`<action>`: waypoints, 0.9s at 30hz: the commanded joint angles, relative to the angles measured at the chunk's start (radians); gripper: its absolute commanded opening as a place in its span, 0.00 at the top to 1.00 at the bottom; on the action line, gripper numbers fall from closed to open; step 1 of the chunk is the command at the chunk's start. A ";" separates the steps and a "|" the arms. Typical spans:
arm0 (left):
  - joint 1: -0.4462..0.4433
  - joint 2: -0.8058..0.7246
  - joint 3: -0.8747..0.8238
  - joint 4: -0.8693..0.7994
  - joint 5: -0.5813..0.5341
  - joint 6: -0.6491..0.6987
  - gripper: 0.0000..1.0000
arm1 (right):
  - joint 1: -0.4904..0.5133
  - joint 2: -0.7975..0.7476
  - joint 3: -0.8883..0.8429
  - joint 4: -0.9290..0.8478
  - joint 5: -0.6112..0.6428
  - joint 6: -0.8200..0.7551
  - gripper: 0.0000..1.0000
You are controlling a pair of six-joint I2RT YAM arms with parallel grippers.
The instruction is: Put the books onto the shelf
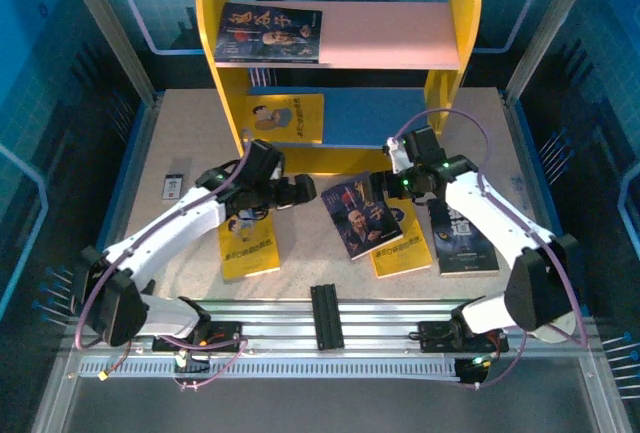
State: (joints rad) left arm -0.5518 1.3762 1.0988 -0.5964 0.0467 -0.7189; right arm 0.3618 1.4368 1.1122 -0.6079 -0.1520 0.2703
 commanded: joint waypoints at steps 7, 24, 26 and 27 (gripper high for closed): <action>-0.060 0.215 -0.012 0.210 0.156 -0.111 0.01 | -0.029 0.152 -0.002 0.020 0.063 0.041 0.25; -0.130 0.445 0.022 0.340 0.253 -0.191 0.02 | -0.085 0.285 -0.033 -0.029 0.037 0.032 0.56; -0.137 0.466 0.026 0.347 0.258 -0.199 0.02 | -0.088 0.301 -0.028 -0.036 0.022 0.021 0.60; -0.141 0.477 0.029 0.354 0.263 -0.205 0.02 | -0.089 0.302 -0.028 -0.038 0.018 0.018 0.61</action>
State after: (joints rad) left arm -0.6788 1.8267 1.0981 -0.2672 0.2718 -0.8940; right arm 0.2859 1.7218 1.0691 -0.5934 -0.1093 0.3058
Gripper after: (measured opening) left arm 0.978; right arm 0.397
